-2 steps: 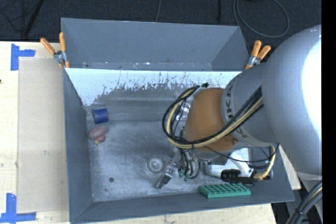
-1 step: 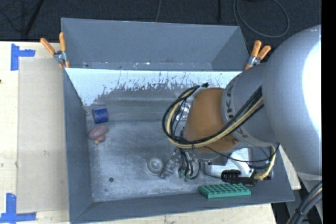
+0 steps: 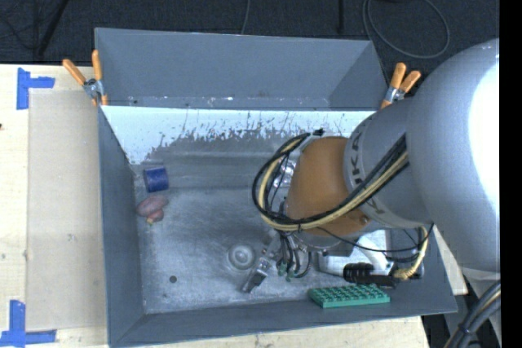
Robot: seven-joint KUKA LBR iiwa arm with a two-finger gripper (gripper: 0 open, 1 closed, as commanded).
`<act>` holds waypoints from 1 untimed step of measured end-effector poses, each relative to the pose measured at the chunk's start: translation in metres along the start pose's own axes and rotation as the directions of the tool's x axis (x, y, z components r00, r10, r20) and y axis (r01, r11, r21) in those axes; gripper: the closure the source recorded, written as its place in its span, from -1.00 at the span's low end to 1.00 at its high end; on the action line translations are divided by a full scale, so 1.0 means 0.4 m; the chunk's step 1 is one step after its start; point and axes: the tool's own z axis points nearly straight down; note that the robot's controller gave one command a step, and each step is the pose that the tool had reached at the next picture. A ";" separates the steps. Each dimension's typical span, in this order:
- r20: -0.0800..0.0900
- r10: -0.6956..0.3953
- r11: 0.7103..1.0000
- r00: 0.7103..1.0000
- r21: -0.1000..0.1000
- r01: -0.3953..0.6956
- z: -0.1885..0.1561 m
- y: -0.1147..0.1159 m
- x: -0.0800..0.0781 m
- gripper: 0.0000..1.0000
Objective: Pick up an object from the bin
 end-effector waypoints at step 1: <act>-0.007 0.000 1.000 1.000 0.001 0.000 -0.002 0.001 0.004 1.00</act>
Offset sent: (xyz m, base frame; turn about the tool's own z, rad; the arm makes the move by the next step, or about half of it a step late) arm 0.0000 0.0000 0.0000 0.0000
